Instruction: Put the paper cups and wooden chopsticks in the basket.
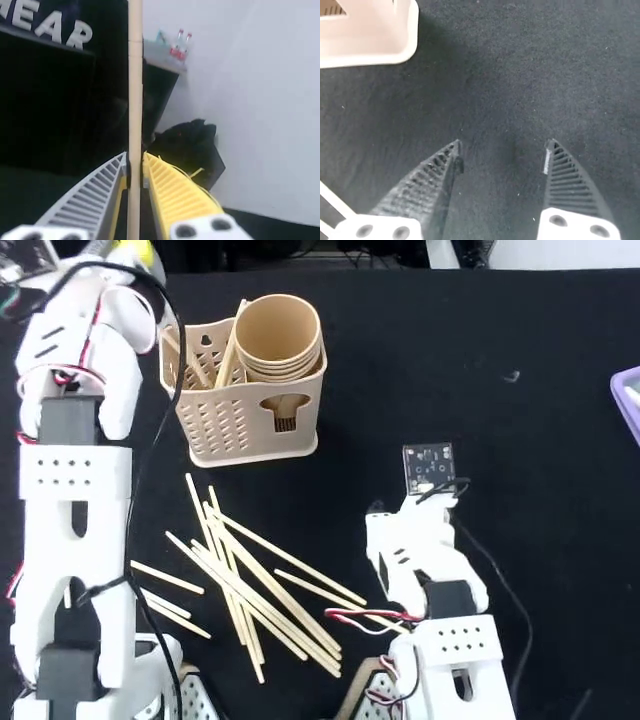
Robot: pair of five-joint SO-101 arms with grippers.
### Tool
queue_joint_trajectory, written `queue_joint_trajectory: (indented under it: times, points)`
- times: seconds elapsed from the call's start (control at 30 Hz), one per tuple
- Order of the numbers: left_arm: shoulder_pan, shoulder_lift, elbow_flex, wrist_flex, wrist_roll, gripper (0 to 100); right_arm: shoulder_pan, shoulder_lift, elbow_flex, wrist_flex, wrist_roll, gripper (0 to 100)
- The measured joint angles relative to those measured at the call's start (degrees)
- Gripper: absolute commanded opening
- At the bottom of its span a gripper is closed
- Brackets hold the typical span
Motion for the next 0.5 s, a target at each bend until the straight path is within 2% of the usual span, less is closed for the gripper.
queue_joint_trajectory:
  times: [0.17,0.33,0.5]
  points:
    - [0.0,0.6,4.7,0.0,0.0,4,0.0,0.0,0.0,0.0,0.0,26.1]
    - [0.0,0.8,5.9,0.0,0.1,11,0.0,0.0,0.0,0.0,0.0,26.1]
    - [0.0,0.8,5.9,1.1,0.3,11,0.0,0.0,0.0,0.0,0.0,26.1]
